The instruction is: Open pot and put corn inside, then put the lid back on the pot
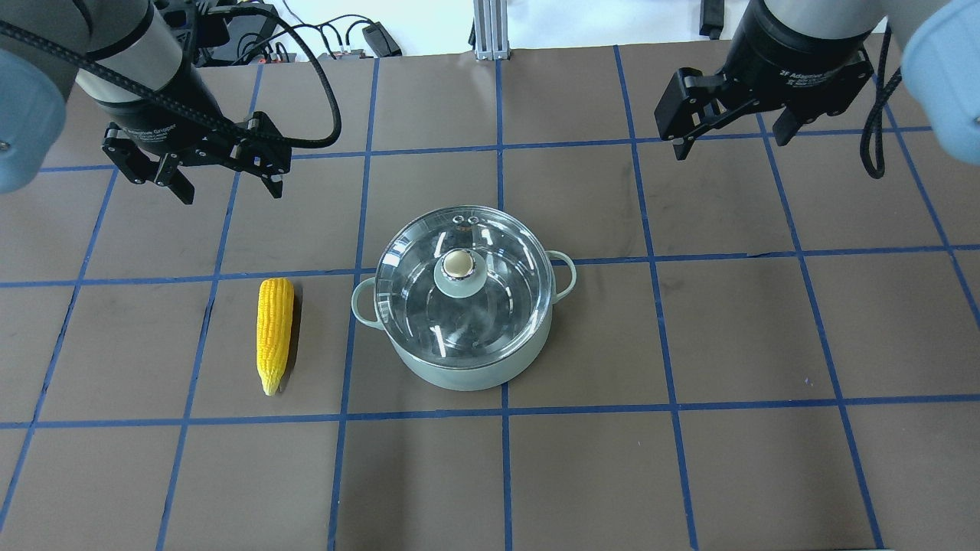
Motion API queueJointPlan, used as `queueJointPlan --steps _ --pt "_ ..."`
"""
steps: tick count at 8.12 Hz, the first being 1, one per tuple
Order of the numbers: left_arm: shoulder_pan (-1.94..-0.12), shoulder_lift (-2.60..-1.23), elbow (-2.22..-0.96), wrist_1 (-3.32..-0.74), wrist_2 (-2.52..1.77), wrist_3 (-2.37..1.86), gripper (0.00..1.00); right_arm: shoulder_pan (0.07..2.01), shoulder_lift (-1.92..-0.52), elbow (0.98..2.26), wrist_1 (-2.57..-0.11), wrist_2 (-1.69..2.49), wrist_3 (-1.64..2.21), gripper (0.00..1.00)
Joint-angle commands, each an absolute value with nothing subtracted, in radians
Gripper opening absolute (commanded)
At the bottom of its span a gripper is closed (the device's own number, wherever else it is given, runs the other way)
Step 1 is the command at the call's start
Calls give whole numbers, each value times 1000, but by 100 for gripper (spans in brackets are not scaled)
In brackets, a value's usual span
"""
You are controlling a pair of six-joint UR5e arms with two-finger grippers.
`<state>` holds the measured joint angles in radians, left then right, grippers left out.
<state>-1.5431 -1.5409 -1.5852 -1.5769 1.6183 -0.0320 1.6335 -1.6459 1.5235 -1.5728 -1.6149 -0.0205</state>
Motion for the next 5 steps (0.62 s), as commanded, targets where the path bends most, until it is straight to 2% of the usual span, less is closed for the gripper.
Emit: queueJointPlan --steps 1,3,5 --pt "-1543 -1542 -1585 -1577 1618 -26 100 1635 -1643 1523 -1574 -1597 -20 100" --pt "-1536 -1546 -1589 -1575 1617 18 100 1660 -1615 1529 -1609 -1519 148 100" --pt "-1497 -1581 -1604 -1482 1617 154 100 1850 -1521 1520 -1740 -1519 333 100"
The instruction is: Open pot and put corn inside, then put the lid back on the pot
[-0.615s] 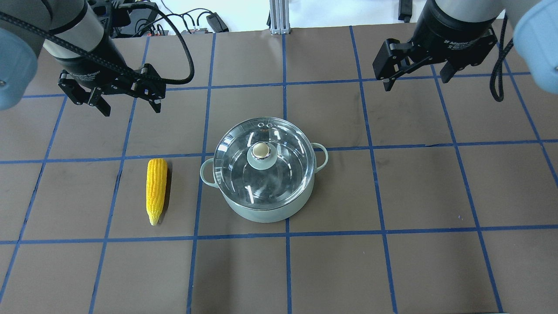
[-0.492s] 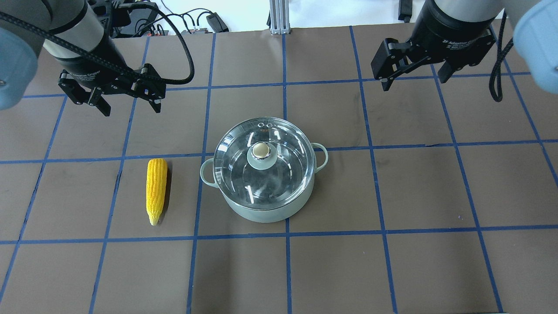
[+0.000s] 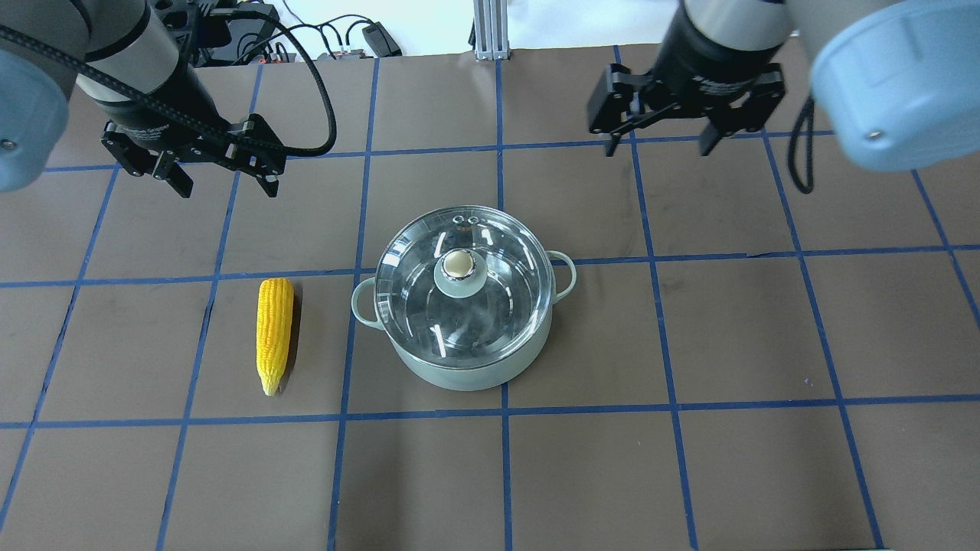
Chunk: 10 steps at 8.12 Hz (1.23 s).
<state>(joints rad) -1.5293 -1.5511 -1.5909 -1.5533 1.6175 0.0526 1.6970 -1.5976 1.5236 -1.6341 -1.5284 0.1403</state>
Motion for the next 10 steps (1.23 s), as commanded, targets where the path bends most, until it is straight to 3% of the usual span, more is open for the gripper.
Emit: queueJointPlan --steps 1,4,8,10 --pt "-1471 -1601 -1617 -1480 1615 164 100 1909 -1466 1519 -1794 -1511 403 100" --pt "-1401 -1681 -1689 -1428 1605 220 100 2057 -1335 1534 -1887 -1519 599 100" --pt "-1269 -1732 -1845 -1339 1556 327 100 2068 -1256 1575 -1952 -1525 644 100" --pt "-1264 -1778 -1856 -1330 1539 327 100 2068 -1253 1577 -1953 -1551 637 99"
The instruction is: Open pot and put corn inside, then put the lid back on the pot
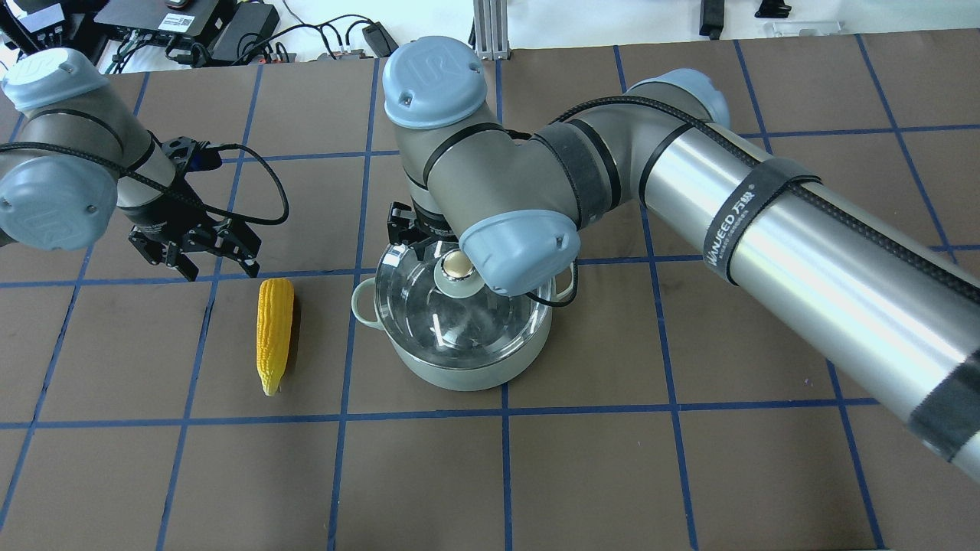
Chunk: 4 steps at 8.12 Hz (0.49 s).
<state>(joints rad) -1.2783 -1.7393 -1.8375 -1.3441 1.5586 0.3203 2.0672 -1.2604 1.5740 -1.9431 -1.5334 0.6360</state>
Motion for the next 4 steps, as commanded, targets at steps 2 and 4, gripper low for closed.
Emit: queueJointPlan --steps 2,4 --pt "-1264 -1833 -1874 -1310 1477 325 100 2068 -1253 1586 -1945 -1565 626 95" --pt "-1264 -1885 -1888 -1282 1479 325 100 2068 -1253 1586 -1944 -1551 634 92"
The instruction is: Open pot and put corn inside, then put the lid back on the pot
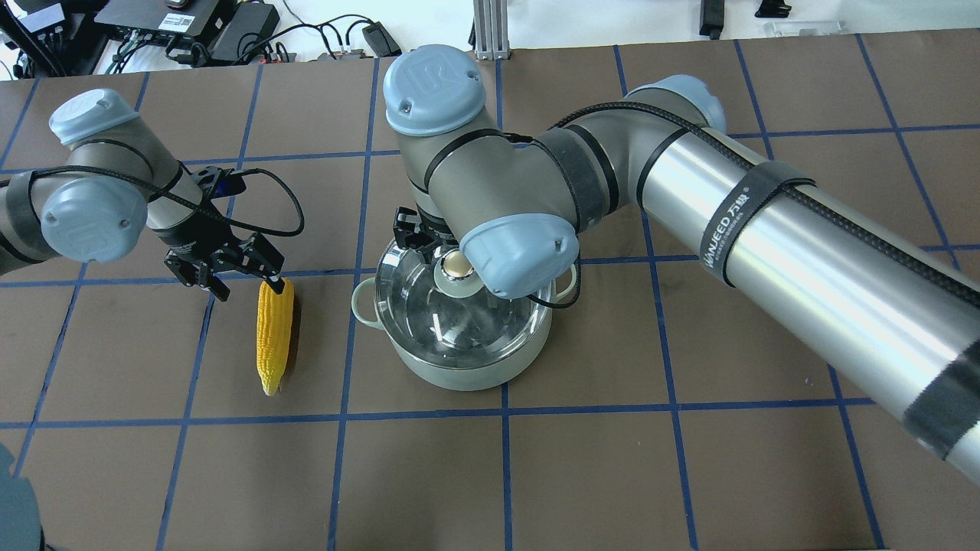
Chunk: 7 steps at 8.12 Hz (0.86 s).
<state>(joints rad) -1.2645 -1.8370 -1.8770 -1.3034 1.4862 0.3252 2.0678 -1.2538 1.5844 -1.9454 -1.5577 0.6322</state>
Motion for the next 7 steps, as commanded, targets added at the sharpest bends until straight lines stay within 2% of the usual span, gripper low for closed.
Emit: queueJointPlan --steps 1,2,3,4,5,7 --pt "-1264 -1902 -1888 -1273 1479 324 100 2068 -1253 1588 -1942 -1548 635 91" --pt "-1264 -1913 -1888 -1269 1477 324 100 2068 -1252 1588 -1944 -1542 631 90" --pt "-1264 -1925 -1888 -1269 1476 312 100 2068 -1252 1588 -1944 -1542 629 82" --pt "-1264 -1933 -1888 -1269 1476 311 100 2068 -1252 1588 -1944 -1540 627 63" --pt "-1264 -1939 -1888 -1269 1476 305 100 2068 -1253 1586 -1945 -1542 624 53" --pt "-1264 -1950 -1888 -1270 1476 252 88 2068 -1253 1586 -1944 -1543 618 26"
